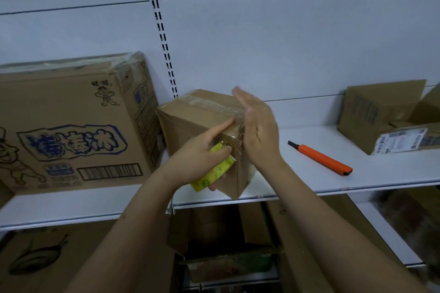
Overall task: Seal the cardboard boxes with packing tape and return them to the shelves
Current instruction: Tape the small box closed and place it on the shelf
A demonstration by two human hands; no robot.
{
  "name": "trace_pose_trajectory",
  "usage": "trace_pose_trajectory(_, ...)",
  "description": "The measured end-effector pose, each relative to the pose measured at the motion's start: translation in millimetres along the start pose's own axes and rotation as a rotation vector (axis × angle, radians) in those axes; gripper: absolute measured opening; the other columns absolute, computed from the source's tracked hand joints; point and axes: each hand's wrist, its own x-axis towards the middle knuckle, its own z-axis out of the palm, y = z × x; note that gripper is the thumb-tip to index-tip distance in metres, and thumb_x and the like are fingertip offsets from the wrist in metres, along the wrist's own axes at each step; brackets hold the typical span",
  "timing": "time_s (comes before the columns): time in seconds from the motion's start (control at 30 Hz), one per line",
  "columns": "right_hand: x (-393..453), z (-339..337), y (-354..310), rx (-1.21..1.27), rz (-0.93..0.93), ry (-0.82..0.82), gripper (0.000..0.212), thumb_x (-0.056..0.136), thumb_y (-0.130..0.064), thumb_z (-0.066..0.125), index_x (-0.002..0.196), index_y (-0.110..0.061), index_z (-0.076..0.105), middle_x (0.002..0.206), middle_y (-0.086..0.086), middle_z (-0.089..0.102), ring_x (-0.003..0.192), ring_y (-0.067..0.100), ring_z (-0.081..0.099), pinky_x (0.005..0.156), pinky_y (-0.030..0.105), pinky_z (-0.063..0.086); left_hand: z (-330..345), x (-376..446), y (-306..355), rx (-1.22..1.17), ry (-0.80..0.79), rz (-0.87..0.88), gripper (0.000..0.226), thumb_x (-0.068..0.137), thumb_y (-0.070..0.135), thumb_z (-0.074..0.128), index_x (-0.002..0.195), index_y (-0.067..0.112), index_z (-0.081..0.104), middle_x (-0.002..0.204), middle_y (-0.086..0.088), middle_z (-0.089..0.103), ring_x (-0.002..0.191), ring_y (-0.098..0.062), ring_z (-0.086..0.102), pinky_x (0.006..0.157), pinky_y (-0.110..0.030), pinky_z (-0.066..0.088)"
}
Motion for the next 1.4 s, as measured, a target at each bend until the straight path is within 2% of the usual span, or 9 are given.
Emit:
trace_pose_trajectory(0.27,-6,-3,2,-0.043,-0.103,-0.219,0.051,0.107,-0.031,0.024,0.149,-0.009,0.042,0.151,0.003,0.047,0.139,0.017,0.043,0.114,0.041,0.035,7,7,-15,-0.208,0.124,0.008,0.081,0.098,0.02,0.061,0.157,0.037,0.009,0.095,-0.015,0.073,0.072,-0.024,0.072,0.047,-0.036,0.055)
trace_pose_trajectory(0.37,-29,-43,42,-0.275,0.163,-0.157,0.051,0.107,-0.035,0.035,0.152,-0.012,0.037,0.153,0.004,0.044,0.14,0.019,0.041,0.117,0.032,0.03,21,13,-14,-0.21,0.195,0.02,0.082,0.096,0.02,0.064,0.156,0.04,0.012,0.097,-0.011,0.072,0.07,-0.033,0.072,0.047,-0.037,0.056)
trace_pose_trajectory(0.43,-53,-81,86,-0.655,0.43,-0.148,0.058,0.104,-0.046,0.036,0.146,-0.007,0.044,0.146,0.014,0.05,0.134,0.03,0.046,0.114,0.041,0.034,33,17,-11,-0.171,0.226,0.025,0.081,0.096,0.021,0.065,0.154,0.043,0.014,0.1,-0.006,0.071,0.066,-0.034,0.072,0.048,-0.04,0.058)
trace_pose_trajectory(0.57,-84,-135,126,-1.023,0.756,-0.56,0.036,0.102,-0.036,0.047,0.118,-0.007,0.06,0.119,0.014,0.062,0.111,0.036,0.055,0.092,0.044,0.046,56,38,0,-0.098,0.241,0.041,0.078,0.093,0.03,0.067,0.151,0.043,0.015,0.107,-0.002,0.067,0.067,-0.028,0.072,0.06,-0.045,0.062)
trace_pose_trajectory(0.73,-55,-122,93,-0.732,0.886,-0.156,0.031,0.105,-0.029,0.043,0.113,-0.001,0.053,0.107,0.017,0.055,0.086,0.033,0.059,0.072,0.041,0.044,78,52,4,-0.178,0.273,0.049,0.07,0.089,0.034,0.072,0.134,0.046,0.021,0.107,-0.01,0.069,0.066,-0.032,0.072,0.066,-0.053,0.061)
trace_pose_trajectory(0.83,-15,-105,48,-0.398,0.737,0.077,0.03,0.105,-0.039,0.041,0.108,-0.01,0.049,0.09,0.007,0.052,0.066,0.016,0.049,0.064,0.034,0.036,87,50,-2,-0.191,0.336,0.078,0.064,0.085,0.039,0.075,0.122,0.043,0.023,0.098,-0.003,0.067,0.07,-0.029,0.072,0.069,-0.054,0.059)
trace_pose_trajectory(0.97,36,-69,9,-0.149,0.587,-0.198,0.034,0.092,-0.05,0.06,0.108,-0.021,0.053,0.081,0.0,0.058,0.072,0.016,0.057,0.065,0.034,0.044,90,51,-2,-0.151,0.382,0.052,0.061,0.077,0.05,0.073,0.111,0.031,0.027,0.098,-0.006,0.071,0.066,-0.026,0.072,0.063,-0.053,0.057)
trace_pose_trajectory(1.23,38,-41,22,-0.399,0.535,-0.292,0.014,0.09,-0.031,0.054,0.102,-0.027,0.059,0.093,-0.005,0.061,0.084,0.02,0.059,0.062,0.03,0.039,73,55,-9,-0.011,0.271,-0.054,0.022,0.096,0.033,0.059,0.105,0.022,0.042,0.082,-0.006,0.074,0.057,-0.027,0.072,0.064,-0.05,0.061)
trace_pose_trajectory(1.4,5,-56,2,-0.387,0.385,-0.18,0.037,0.102,-0.048,0.044,0.129,-0.024,0.046,0.113,-0.009,0.054,0.086,0.009,0.052,0.07,0.034,0.043,68,53,-5,-0.11,0.213,-0.007,0.006,0.1,0.023,0.055,0.097,0.018,0.056,0.073,-0.001,0.075,0.056,-0.029,0.07,0.059,-0.052,0.061)
